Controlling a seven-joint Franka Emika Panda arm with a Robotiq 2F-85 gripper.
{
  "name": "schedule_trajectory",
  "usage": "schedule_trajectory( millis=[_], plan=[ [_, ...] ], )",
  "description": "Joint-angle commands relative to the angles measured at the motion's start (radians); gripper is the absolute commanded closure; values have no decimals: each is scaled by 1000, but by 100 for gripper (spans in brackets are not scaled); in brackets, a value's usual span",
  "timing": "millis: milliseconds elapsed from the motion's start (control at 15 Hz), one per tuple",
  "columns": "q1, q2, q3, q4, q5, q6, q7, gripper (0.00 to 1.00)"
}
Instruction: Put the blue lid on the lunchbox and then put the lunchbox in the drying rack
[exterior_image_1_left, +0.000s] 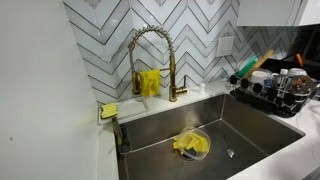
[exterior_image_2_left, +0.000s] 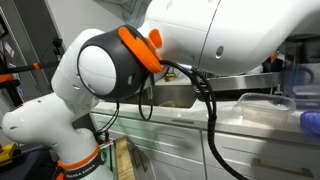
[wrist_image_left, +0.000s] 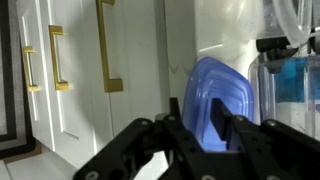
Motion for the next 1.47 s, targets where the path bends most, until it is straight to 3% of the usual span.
schedule_trajectory(
  millis=[0,67,200,733,1400],
  plan=[
    [-30,27,6,54,15,-38,37,92],
    [-34,23,5,55,12,-42,40,98],
    [-43,13,2,63,10,-50,50,100],
    [-88,-67,-14,79,-13,-148,63,98],
    [-145,-204,-64,131,-106,-503,-44,98]
  ],
)
